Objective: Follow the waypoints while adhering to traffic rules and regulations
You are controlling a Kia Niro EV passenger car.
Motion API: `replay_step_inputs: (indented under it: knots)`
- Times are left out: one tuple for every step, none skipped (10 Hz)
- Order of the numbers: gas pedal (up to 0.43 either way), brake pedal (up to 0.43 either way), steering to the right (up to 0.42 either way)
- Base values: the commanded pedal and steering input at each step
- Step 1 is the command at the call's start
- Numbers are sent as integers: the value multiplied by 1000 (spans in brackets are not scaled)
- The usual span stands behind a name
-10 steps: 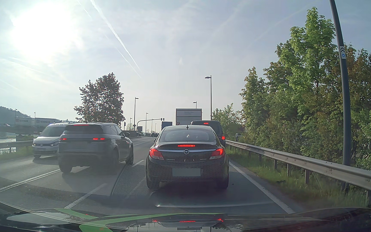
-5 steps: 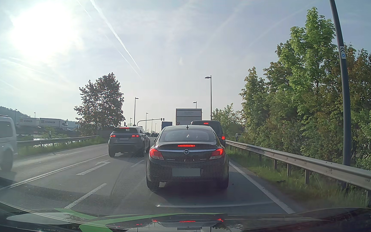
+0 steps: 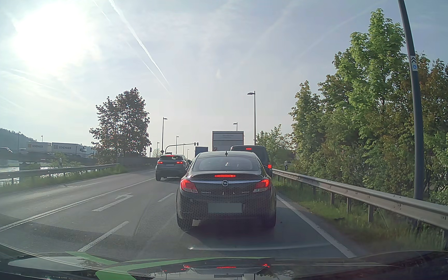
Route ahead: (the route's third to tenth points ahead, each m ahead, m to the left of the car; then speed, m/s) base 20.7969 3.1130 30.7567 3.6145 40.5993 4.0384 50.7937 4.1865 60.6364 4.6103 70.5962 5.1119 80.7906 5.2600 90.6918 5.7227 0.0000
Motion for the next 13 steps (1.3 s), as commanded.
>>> replay_step_inputs:
  knots:
    - [0, 470, 3]
    - [0, 470, 3]
    - [0, 470, 3]
    - [0, 470, 3]
    - [0, 470, 3]
    - [0, 470, 3]
    - [0, 463, 3]
    - [0, 470, 3]
    - [0, 470, 3]
    - [0, 470, 3]
    - [0, 470, 3]
    - [0, 470, 3]
    - [0, 470, 3]
